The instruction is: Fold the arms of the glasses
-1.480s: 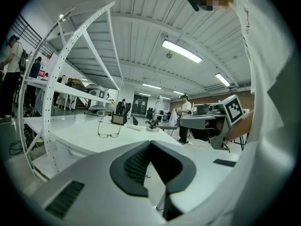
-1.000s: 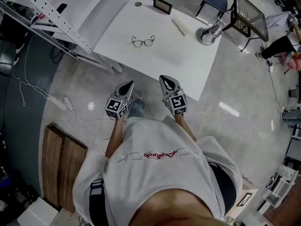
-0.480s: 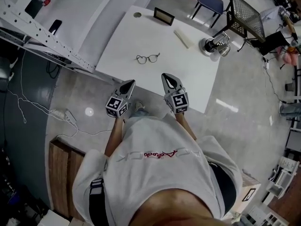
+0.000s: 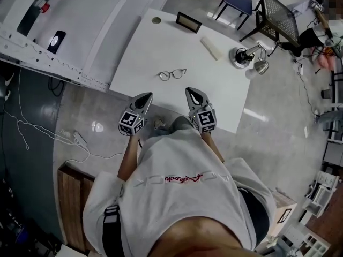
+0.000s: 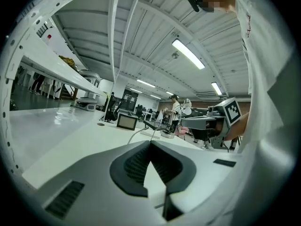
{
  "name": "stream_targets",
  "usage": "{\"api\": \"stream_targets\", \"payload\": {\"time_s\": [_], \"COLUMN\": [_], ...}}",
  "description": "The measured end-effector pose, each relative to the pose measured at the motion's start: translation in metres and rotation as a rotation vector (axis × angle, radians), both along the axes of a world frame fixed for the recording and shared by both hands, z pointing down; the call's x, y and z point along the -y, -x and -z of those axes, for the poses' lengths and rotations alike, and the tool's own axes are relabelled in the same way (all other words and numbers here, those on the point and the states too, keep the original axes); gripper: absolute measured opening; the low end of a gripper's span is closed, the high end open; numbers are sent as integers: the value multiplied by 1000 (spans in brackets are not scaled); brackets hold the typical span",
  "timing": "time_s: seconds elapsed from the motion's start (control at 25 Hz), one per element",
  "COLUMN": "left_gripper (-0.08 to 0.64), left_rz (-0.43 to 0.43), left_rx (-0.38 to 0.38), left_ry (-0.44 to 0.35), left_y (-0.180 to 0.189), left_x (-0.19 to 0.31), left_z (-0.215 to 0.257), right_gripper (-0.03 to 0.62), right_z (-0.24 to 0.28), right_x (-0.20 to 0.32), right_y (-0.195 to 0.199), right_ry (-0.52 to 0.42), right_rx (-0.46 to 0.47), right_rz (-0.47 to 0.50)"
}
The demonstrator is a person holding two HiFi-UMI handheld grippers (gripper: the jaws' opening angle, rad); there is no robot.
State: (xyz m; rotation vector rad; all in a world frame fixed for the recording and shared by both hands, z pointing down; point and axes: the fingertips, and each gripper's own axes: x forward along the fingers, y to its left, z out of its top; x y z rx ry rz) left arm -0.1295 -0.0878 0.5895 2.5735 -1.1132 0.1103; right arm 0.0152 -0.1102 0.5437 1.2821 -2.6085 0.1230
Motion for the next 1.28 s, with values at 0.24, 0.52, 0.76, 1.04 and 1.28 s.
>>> {"api": "stream_targets", "payload": {"time_s": [0.24, 0.52, 0.76, 1.04, 1.28], "left_gripper": [12, 12, 12, 14, 12], "left_rz": [-11, -8, -1, 0, -38], "left_rx": [-2, 34, 84, 115, 212], "left_ry": [35, 61, 93, 136, 159], "left_y": [-3, -8, -13, -13, -9], "left_x": [8, 30, 51, 66, 71], "left_z": [-16, -24, -38, -55, -76], "right_gripper": [8, 8, 8, 8, 8], "right_z": [-11, -30, -43, -68, -100], "right_x": [9, 34, 61, 77, 84], "right_y": [-7, -17, -28, -34, -31], "right_ry": [37, 73, 109, 180, 239], "right_rx": [-7, -1, 16, 28, -52], "right_rz": [-9, -15, -10, 12, 91]}}
